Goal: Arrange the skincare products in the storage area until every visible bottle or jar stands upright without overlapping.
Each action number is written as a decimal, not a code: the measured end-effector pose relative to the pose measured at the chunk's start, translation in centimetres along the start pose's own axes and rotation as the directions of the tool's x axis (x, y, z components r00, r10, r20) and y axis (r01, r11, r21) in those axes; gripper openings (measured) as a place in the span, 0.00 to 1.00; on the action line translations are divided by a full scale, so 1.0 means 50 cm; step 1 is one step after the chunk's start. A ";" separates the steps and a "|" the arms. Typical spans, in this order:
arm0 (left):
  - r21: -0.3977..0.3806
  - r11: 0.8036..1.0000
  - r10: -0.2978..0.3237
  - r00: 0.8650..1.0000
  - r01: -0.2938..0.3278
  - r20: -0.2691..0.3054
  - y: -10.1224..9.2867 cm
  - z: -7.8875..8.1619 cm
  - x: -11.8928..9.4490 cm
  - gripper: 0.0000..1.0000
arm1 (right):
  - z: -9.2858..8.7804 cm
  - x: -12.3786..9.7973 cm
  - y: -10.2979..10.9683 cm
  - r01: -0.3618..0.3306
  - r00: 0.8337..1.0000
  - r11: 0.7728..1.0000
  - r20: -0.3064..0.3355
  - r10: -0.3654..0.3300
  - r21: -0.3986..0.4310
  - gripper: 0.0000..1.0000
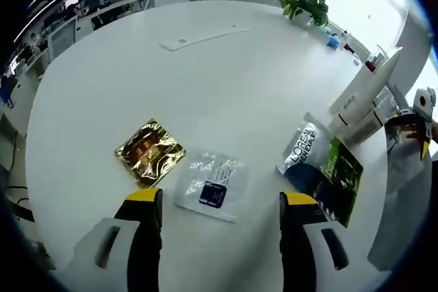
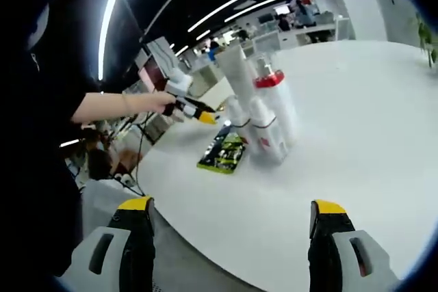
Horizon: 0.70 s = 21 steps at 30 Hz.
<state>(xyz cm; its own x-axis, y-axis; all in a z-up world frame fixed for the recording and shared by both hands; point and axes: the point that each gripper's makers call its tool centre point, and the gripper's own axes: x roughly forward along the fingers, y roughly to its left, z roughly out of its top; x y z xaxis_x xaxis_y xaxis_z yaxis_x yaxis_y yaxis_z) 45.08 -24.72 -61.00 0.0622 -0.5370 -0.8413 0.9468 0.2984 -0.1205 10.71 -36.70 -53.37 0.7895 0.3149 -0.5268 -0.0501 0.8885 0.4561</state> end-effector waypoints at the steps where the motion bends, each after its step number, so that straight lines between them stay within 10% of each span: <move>1: 0.018 1.000 -0.004 1.000 0.005 -0.008 -0.005 0.002 0.001 0.61 | 0.000 0.000 0.000 0.000 1.000 1.000 0.000 0.000 0.000 0.98; 21: 0.167 0.986 0.028 0.997 -0.014 -0.078 -0.008 0.013 0.018 0.44 | -0.003 0.002 -0.004 0.010 1.000 1.000 -0.008 -0.010 0.008 0.98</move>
<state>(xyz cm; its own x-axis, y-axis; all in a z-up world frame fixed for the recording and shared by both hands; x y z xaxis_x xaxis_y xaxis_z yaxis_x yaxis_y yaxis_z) 44.96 -25.84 -61.39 0.0635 -0.4655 -0.8828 0.9853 0.1699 -0.0187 10.72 -36.82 -53.63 0.7852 0.3083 -0.5370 -0.0367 0.8889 0.4566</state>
